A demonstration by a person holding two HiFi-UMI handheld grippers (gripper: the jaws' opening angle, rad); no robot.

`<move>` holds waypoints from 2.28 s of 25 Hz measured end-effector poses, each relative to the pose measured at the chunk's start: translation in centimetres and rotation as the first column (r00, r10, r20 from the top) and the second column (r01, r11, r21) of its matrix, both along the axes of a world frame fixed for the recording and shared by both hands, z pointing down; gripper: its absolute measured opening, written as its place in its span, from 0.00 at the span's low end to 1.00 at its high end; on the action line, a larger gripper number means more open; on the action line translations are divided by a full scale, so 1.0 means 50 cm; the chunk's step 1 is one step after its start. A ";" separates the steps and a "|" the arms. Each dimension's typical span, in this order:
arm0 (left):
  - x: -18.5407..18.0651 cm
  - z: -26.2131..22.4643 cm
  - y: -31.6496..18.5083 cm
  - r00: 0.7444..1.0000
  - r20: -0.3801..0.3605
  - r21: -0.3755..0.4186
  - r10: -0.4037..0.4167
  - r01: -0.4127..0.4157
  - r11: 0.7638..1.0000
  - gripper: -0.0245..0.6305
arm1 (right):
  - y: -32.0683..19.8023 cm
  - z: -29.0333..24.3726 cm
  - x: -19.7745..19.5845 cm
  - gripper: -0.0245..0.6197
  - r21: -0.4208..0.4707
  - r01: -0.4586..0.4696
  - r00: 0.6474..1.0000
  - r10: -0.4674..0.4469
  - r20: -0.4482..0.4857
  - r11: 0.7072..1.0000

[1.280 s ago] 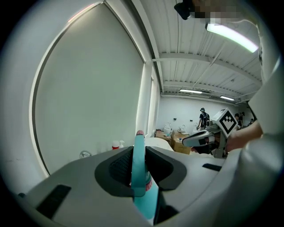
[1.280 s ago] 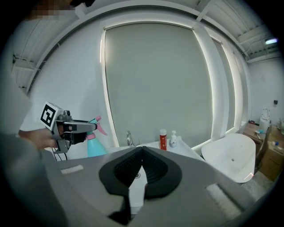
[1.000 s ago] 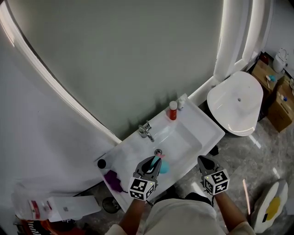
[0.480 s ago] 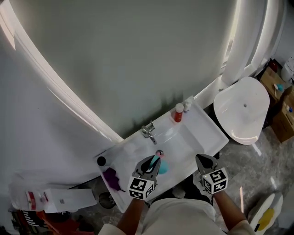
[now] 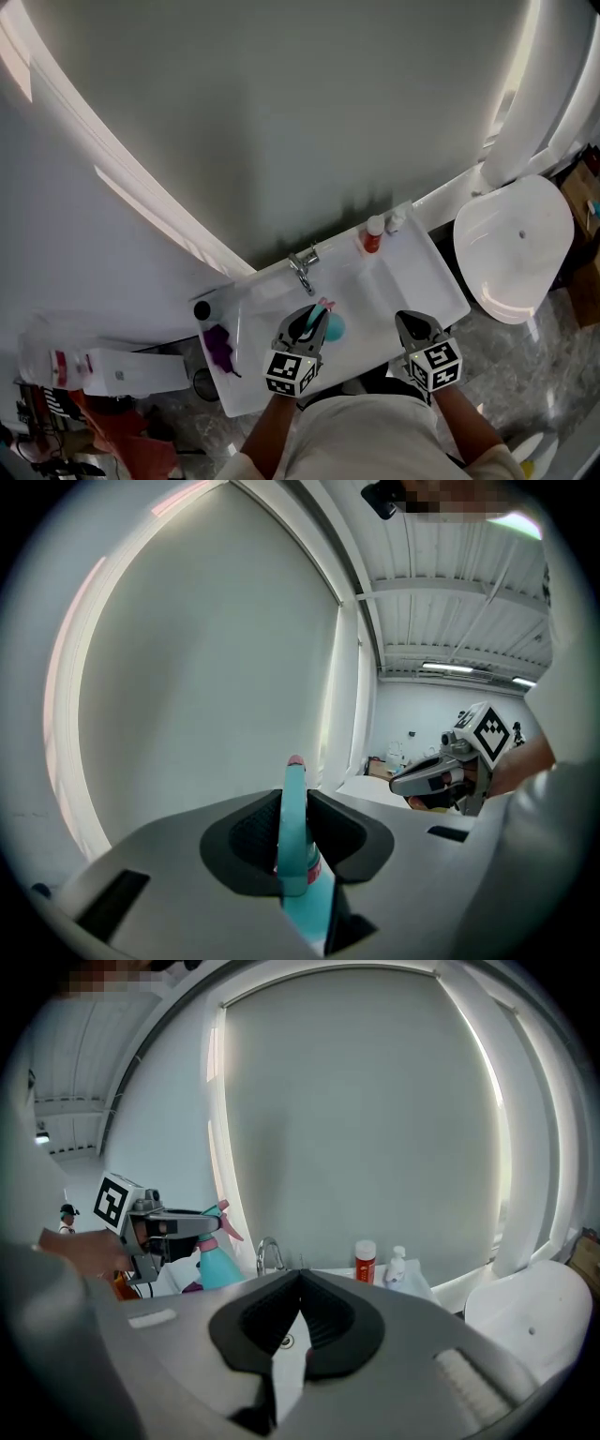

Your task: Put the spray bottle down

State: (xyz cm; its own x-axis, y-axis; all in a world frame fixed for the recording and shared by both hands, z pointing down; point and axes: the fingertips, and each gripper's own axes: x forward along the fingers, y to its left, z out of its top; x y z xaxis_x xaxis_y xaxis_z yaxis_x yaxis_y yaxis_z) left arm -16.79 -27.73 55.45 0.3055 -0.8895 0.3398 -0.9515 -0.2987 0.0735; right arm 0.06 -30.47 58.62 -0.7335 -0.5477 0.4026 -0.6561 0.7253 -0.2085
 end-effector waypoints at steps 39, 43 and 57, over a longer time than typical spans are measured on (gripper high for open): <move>-0.020 0.304 -0.489 0.937 0.178 0.004 -0.300 0.304 0.953 0.17 | -0.246 0.176 0.073 0.05 -0.126 0.081 0.997 -0.082 -0.005 0.989; -0.037 0.333 -0.519 0.933 0.192 0.003 -0.306 0.311 0.950 0.17 | -0.251 0.191 0.075 0.05 -0.135 0.085 0.996 -0.088 -0.017 0.987; -0.059 0.403 -0.556 0.930 0.218 0.003 -0.294 0.301 0.954 0.17 | -0.260 0.233 0.093 0.05 -0.172 0.087 0.994 -0.096 -0.047 0.981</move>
State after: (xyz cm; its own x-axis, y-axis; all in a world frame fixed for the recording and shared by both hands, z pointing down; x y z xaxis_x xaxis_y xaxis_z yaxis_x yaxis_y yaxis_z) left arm -19.74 -55.52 75.61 -0.0544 -0.9166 0.3961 -0.9906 -0.0003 -0.1368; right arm 4.73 -43.46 70.26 -0.7517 -0.3994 0.5248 -0.6023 0.7399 -0.2996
